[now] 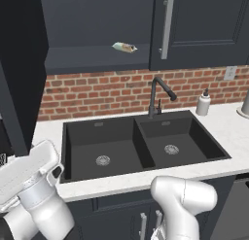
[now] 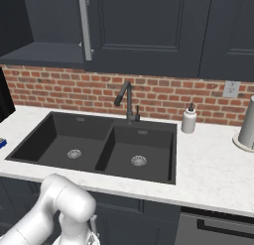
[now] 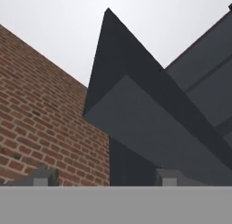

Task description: Pick the yogurt and place it on the digital scale for weighing, and close the cabinet.

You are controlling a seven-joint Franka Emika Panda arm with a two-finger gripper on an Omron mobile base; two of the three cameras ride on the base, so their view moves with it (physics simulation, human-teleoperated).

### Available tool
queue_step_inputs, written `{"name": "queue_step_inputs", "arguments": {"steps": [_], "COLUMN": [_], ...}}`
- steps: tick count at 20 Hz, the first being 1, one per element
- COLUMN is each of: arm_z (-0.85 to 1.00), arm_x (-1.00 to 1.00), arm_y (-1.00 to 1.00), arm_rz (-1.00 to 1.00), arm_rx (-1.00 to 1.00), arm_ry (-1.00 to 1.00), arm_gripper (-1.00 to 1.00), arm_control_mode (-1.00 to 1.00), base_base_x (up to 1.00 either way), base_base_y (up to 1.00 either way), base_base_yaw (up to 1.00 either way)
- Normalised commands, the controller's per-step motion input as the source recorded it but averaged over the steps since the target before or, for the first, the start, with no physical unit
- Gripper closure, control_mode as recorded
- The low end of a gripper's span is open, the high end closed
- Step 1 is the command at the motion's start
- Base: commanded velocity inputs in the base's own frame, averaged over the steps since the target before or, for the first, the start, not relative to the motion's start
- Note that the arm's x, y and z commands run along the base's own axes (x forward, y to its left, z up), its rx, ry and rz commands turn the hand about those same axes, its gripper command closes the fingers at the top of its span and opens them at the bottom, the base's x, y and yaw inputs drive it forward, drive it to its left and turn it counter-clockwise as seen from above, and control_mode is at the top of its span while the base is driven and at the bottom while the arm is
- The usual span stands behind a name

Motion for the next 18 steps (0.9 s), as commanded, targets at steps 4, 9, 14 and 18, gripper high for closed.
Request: {"name": "queue_step_inputs", "arguments": {"steps": [4, 9, 14, 18], "arm_z": [0.68, 0.61, 0.61, 0.62], "arm_x": [-0.06, -0.15, -0.23, -0.17], "arm_y": [-0.59, -0.79, -0.85, -0.82], "arm_rz": [0.0, 0.0, 0.0, 0.0], "arm_rx": [0.25, 0.31, 0.33, 0.34], "arm_ry": [-0.04, -0.05, -0.03, 0.0], "arm_gripper": [-1.0, -1.0, -1.0, -1.0], "arm_control_mode": [-1.0, -1.0, -1.0, -1.0], "base_base_x": [0.0, 0.0, 0.0, 0.0], "base_base_y": [0.0, 0.0, 0.0, 0.0], "base_base_yaw": [0.0, 0.0, 0.0, 0.0]}}
